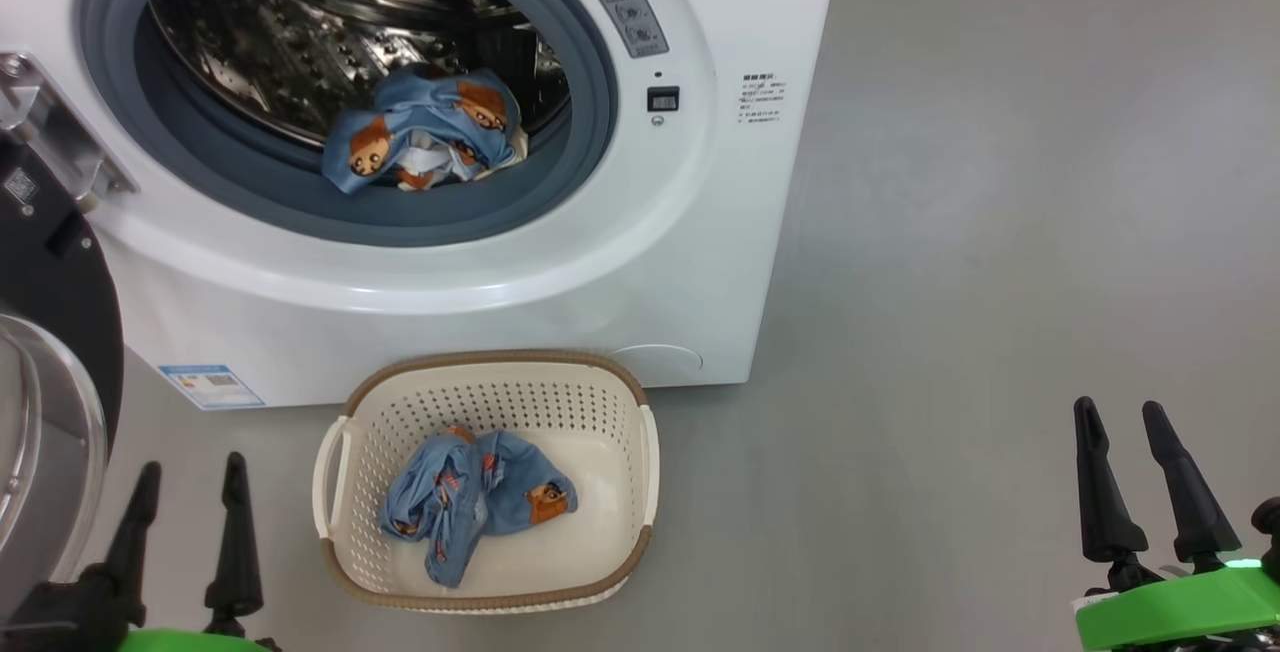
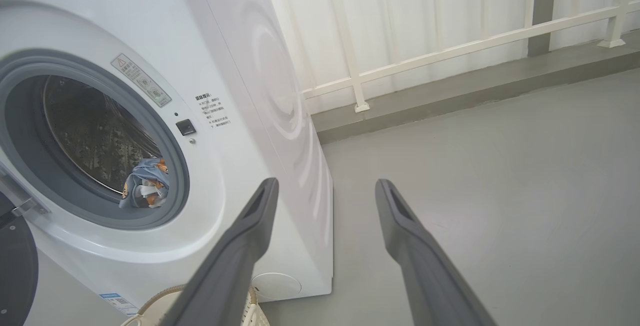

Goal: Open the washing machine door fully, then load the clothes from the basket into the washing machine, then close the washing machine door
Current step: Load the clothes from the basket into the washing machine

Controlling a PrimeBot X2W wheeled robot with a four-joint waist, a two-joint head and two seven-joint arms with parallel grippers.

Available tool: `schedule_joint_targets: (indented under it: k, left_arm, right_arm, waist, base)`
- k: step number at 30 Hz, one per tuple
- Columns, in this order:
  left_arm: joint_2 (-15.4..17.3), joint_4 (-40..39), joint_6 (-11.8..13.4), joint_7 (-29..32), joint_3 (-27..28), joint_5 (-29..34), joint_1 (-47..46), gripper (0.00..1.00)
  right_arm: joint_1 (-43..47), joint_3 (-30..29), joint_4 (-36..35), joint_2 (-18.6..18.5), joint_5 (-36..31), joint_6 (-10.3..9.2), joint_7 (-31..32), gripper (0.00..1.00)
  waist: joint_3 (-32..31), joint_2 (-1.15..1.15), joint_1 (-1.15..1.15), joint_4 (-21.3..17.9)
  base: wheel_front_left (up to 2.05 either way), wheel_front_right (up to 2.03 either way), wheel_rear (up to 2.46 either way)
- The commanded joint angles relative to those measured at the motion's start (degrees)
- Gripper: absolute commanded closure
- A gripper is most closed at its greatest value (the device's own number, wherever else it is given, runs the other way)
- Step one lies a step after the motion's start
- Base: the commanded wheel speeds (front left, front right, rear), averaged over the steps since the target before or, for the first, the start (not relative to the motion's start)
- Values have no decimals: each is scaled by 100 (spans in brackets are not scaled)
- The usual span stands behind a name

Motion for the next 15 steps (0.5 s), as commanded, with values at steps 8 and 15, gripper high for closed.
schedule_joint_targets:
  k: [8,15]
  left_arm:
    - [24,198,3,-36,-94,48,-259,0]
    - [-71,581,3,-36,-308,-26,-695,0]
  right_arm:
    - [-334,158,-221,-40,-39,33,-46,0]
    - [-665,226,-281,95,-106,33,-46,0]
  waist:
    - [466,0,0,-20]
    - [1083,0,0,-63]
  base:
    - [0,0,0]
    - [0,0,0]
